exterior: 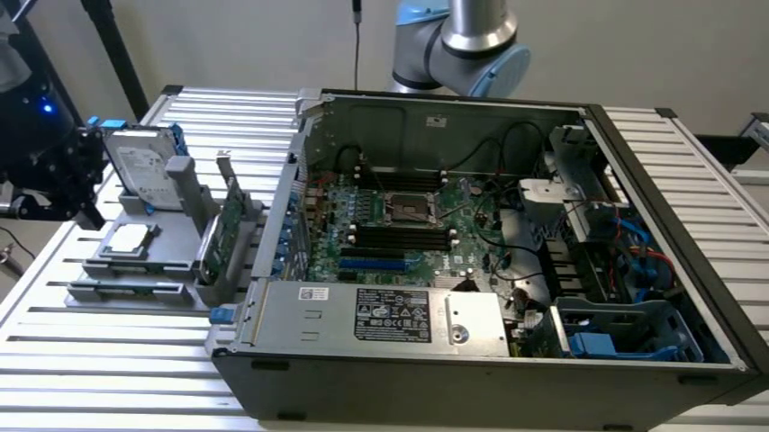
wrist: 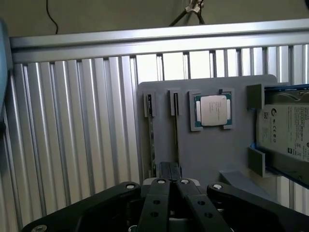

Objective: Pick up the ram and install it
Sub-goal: 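Pick up the ram and move it above insertion slot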

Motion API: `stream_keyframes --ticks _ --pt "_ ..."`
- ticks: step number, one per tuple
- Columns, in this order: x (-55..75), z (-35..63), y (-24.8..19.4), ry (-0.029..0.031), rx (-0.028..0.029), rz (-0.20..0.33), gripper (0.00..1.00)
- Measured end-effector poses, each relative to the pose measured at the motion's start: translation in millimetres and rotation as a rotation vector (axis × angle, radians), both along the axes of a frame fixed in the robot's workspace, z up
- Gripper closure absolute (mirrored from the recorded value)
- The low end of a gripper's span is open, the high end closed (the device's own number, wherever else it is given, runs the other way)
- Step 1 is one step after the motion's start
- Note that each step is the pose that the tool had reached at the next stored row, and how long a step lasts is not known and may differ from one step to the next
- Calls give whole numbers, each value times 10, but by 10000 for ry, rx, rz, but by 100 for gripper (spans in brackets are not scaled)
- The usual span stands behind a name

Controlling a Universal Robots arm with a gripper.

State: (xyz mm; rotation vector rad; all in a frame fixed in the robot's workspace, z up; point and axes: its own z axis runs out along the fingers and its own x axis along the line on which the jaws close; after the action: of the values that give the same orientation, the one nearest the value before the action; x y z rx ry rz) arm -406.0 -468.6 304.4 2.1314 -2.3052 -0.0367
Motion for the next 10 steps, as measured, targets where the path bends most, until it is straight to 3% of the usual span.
stream_keyframes --ticks 4,10 --pt "0 -25 -52 0 0 20 89" --pt "0 -54 -65 2 -2 123 89"
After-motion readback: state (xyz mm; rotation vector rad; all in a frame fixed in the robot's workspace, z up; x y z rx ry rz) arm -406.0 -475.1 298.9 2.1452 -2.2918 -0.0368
